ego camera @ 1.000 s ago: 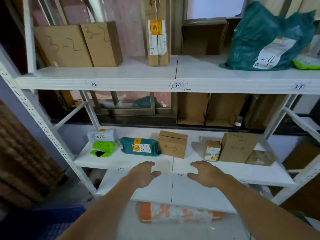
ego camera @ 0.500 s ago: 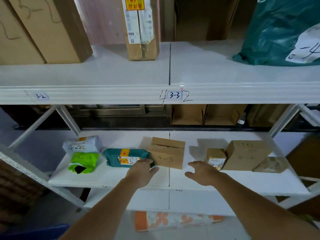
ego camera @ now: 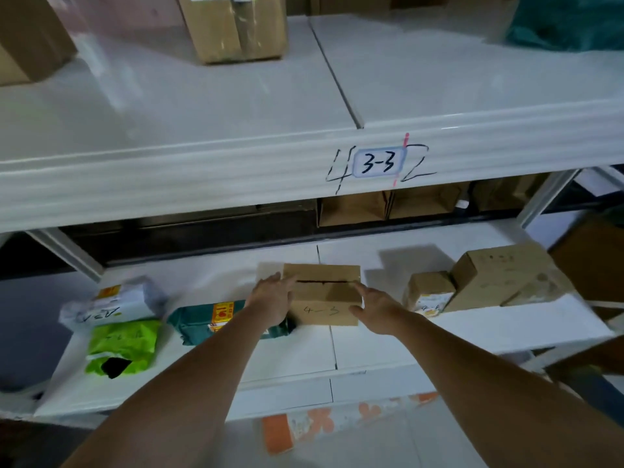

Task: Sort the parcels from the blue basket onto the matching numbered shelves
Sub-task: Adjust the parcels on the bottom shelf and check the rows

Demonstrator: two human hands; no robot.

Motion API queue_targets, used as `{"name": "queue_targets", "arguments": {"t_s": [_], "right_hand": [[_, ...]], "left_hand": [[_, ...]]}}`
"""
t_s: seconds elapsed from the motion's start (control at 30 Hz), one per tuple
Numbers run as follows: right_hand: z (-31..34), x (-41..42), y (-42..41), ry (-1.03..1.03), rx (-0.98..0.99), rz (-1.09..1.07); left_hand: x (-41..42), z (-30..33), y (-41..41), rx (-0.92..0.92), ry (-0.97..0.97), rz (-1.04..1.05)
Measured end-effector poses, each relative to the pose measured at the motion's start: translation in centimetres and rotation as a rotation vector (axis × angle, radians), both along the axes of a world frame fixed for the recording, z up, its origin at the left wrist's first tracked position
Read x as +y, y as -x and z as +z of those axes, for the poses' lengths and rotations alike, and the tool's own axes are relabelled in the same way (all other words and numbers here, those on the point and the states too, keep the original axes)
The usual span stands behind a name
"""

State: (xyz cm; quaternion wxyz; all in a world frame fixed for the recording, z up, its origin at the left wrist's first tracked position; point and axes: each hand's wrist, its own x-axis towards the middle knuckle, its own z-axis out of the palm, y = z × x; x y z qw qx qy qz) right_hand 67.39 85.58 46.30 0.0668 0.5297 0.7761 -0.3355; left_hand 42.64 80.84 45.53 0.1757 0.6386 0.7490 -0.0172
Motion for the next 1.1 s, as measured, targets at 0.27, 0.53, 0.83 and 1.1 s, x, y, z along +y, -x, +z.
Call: {"name": "queue_targets", "arguments": {"t_s": [0.27, 0.53, 0.83, 1.1], "right_hand": [[-2.4, 0.7, 0.5, 0.006, -0.034, -0.019], [-3.7, 0.8, 0.4, 0.027, -0.006, -0.026], [-4.6, 1.7, -0.5, -0.004, 0.012, -0.036], [-4.8, 1.2, -0.4, -0.043, -0.012, -0.006]], "left_hand": [[0.9, -2.1, 0.4, 0.035, -0.017, -0.07], [1.3, -3.0, -0.1, -0.011, -0.031, -0.049], [0.9, -3.2, -1.3, 0.006, -0.016, -0.03], [0.1, -2.6, -1.8, 0.024, 0.019, -0.033]]}}
